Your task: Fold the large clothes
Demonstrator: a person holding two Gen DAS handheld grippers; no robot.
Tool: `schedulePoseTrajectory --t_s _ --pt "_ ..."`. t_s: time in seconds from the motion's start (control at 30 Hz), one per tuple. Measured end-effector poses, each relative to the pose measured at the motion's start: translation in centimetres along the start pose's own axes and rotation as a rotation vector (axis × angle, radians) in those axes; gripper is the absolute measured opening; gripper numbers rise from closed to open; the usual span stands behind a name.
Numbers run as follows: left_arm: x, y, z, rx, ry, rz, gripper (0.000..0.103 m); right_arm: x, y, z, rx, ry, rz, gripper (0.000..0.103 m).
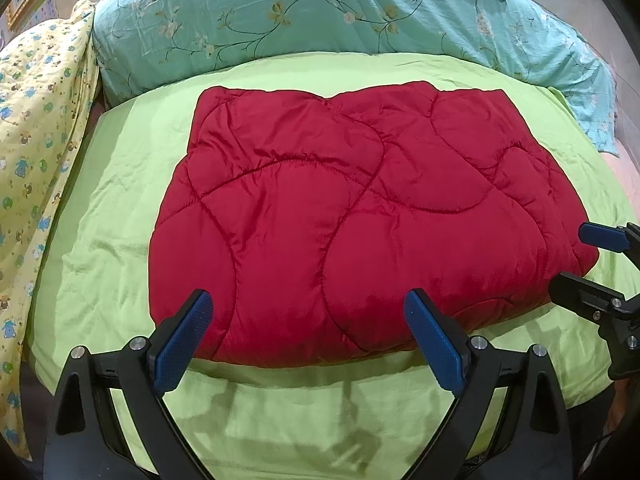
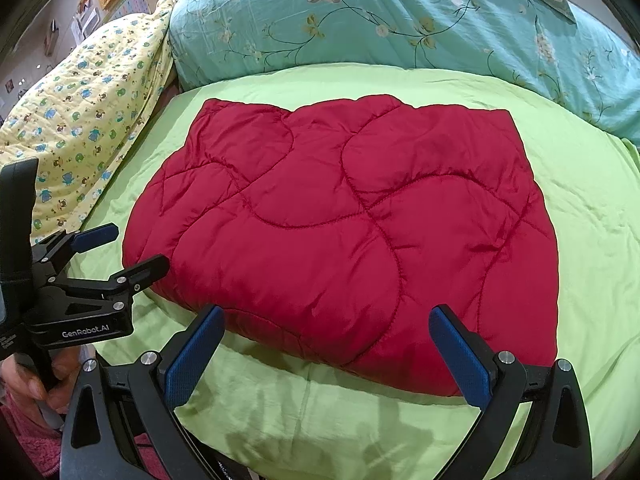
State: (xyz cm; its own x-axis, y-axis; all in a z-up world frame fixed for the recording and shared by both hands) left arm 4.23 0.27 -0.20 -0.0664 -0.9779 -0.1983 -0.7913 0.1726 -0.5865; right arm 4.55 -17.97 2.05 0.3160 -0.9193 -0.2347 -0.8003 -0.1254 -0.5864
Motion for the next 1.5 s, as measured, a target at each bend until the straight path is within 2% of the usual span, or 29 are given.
schedulePoseTrajectory --t_s 1.5 --pt "-0.15 -0.16 -0.85 0.026 -0.007 0.0 0.097 0.16 -0.06 -0.85 0.014 0.013 -0.008 0.102"
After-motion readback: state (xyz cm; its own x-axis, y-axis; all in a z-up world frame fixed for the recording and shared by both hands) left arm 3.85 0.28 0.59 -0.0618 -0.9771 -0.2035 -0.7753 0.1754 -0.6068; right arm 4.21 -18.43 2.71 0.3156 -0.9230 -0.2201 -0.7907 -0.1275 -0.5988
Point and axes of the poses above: each gripper's, at about its wrist camera, not at the fingertips, and z roughly the way its jaws point, x to its right, y to its underside, the point moved 3 cm from there along z, roughly the way its jaws point, and after that the axes turned 9 degrees about -y, right-handed, at the moved point
